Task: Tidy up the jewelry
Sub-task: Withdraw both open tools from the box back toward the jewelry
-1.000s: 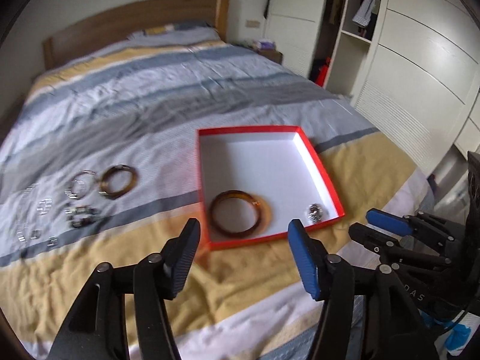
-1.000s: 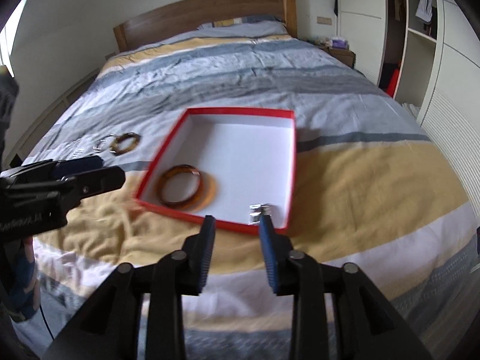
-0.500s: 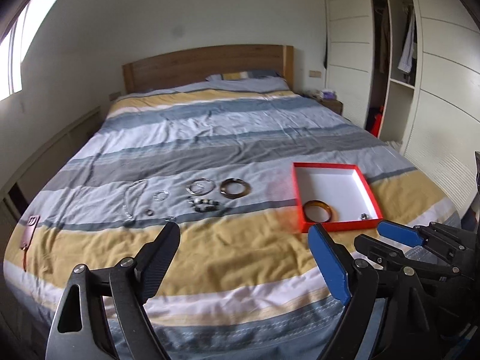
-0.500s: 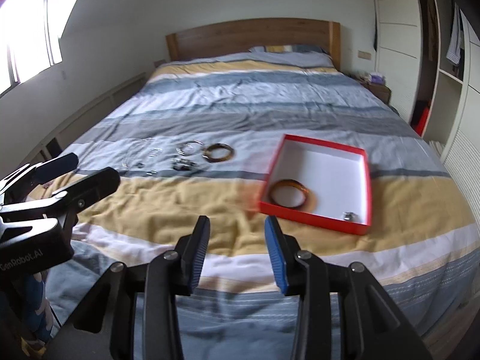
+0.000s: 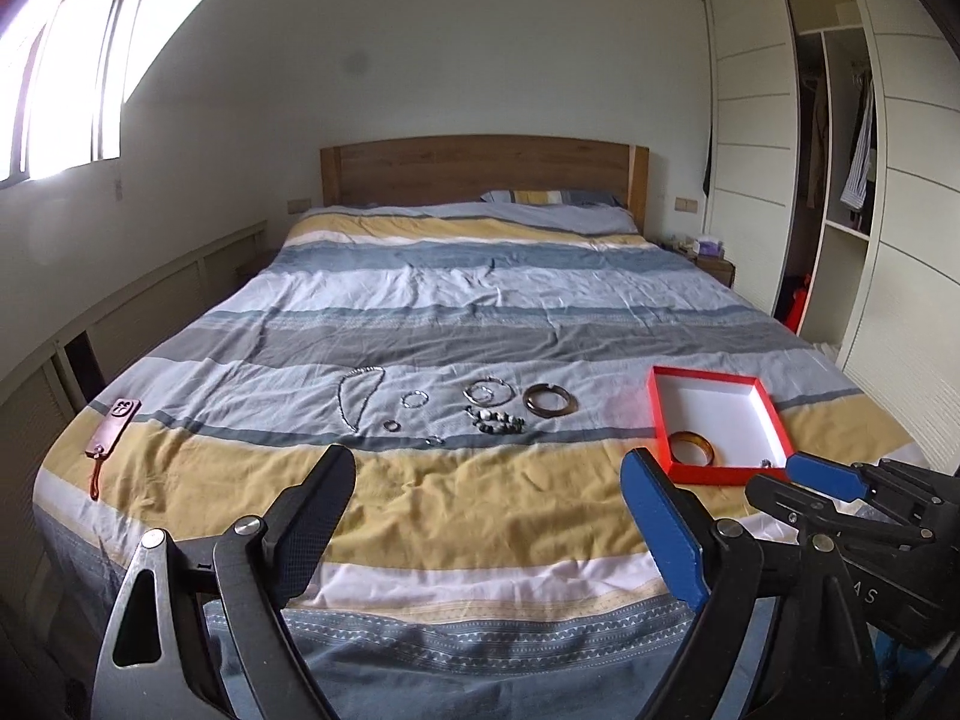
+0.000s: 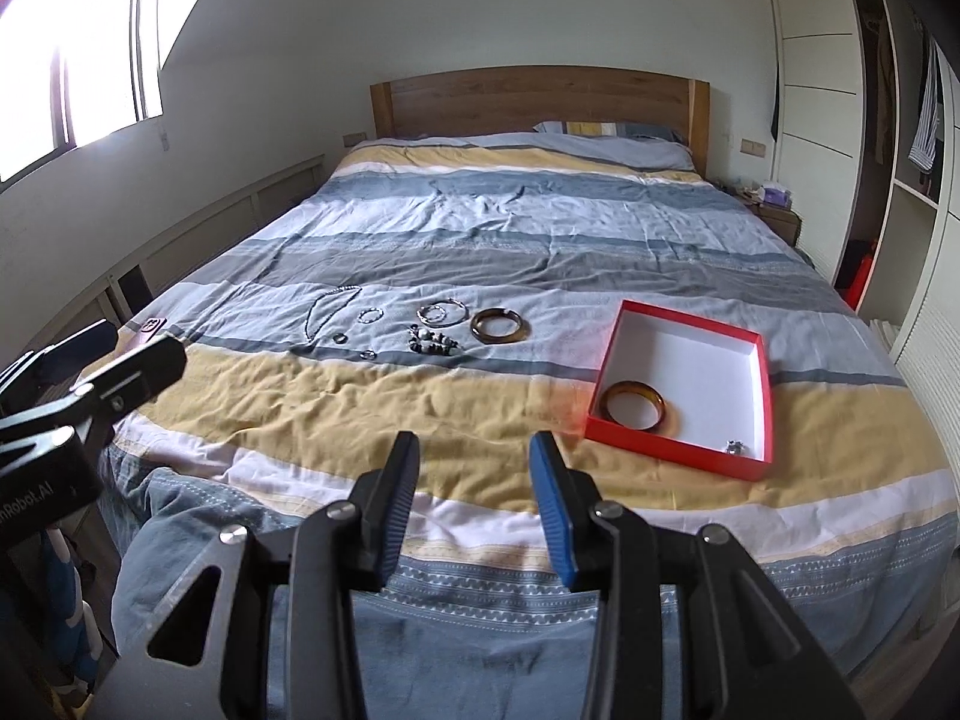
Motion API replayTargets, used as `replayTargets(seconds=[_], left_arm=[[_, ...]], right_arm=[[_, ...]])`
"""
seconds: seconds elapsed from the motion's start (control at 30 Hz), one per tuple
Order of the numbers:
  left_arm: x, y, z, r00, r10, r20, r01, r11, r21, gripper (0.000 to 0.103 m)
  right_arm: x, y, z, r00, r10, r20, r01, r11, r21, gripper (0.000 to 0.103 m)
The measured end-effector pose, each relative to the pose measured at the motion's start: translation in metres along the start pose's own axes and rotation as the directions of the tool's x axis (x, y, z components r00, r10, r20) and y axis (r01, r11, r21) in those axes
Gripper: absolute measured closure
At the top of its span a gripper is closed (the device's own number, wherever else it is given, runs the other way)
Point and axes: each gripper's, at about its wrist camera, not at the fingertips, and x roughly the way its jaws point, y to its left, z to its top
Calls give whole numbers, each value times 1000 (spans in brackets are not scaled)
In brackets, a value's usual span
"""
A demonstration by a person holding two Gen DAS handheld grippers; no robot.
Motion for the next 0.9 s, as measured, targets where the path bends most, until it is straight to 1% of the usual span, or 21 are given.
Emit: replayTargets(seconds=[0.1,0.23,0.37,0.47,0.57,0.67,0.77,0.9], left_arm=[[-3,6,1,1000,0,6,0,1000,-9,14],[-1,20,1,999,6,-33,-6,1000,-18,14],[4,45,-6,998,23,-53,-26,998,-62,14],[13,62,-14,996,52,-76,-58,995,-78,14],[29,78,-24,990,70,-120,-82,991,-104,14],[49,92,-31,984,72,-166,-93,988,-120,14],[69,101,-33,978,84,-191,-109,986,-124,14],[99,108,-35,970,77,-231,-109,986,-129,14]], right_arm=[[-3,2,2,1000,3,12,-3,1000,-2,66],[-5,4,6,999,16,30,-16,1000,-3,66],[2,6,8,999,37,27,-37,999,-6,66],[14,8,8,998,60,10,-60,998,-11,66],[28,10,7,997,78,-11,-78,997,-21,66],[46,11,8,995,98,-37,-99,995,-24,66],[69,11,11,990,122,-65,-123,992,-24,66],[96,8,13,985,136,-103,-139,990,-26,66]])
